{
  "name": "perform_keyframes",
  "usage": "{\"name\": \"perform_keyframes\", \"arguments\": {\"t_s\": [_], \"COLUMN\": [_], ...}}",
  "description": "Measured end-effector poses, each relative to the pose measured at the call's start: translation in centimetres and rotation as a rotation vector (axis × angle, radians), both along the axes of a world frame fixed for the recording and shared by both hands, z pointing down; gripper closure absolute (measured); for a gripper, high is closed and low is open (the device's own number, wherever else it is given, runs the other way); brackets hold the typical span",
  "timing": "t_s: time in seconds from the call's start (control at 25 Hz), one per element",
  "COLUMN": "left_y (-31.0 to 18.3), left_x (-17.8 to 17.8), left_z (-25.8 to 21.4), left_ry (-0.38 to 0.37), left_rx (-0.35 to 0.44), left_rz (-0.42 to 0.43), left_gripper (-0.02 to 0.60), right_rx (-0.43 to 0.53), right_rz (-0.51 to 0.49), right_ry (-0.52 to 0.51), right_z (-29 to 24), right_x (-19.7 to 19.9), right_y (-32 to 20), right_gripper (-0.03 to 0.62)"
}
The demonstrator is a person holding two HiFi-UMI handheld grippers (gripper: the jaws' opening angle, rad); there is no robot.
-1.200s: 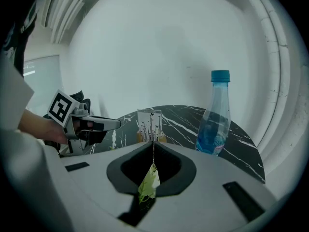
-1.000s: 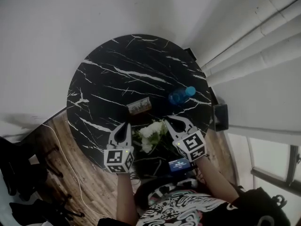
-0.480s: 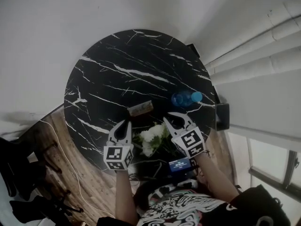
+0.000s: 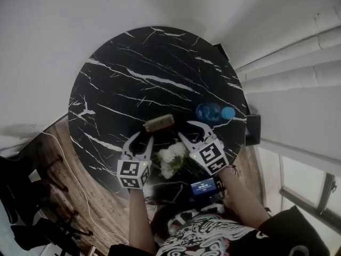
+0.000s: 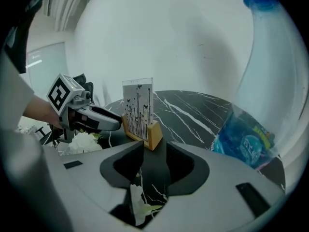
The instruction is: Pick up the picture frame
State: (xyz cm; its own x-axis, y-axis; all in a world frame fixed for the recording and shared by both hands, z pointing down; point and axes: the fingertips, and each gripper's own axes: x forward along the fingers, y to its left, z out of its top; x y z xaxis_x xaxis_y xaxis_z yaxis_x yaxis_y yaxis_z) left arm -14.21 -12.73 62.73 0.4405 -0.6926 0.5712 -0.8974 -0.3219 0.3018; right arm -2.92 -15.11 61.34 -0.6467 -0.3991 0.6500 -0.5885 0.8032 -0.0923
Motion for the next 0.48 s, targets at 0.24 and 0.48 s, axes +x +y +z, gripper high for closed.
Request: {"name": "perform_keyframes", "arguments": {"t_s": [0.24,0.48], "left_y": [-0.6,-1.3], "left_x": [-0.1,0.2], "left_z": [0.9,1.2], "left_ry": [-0.025,-0.058], "left_rx": [-0.009,-0.004], "left_rz": [0.018,0.05], "left_gripper": [0.425,0.422], "right_rx": [-0.001,0.016], "right_rz": [-0.053,-0.041], "right_ry": [0.007,-0.017], "right_z": [1.0,1.3], "right_x": [-1.3,-2.1], "right_y": [-0.4,-1.4], "right_gripper": [0.467,0.467]}}
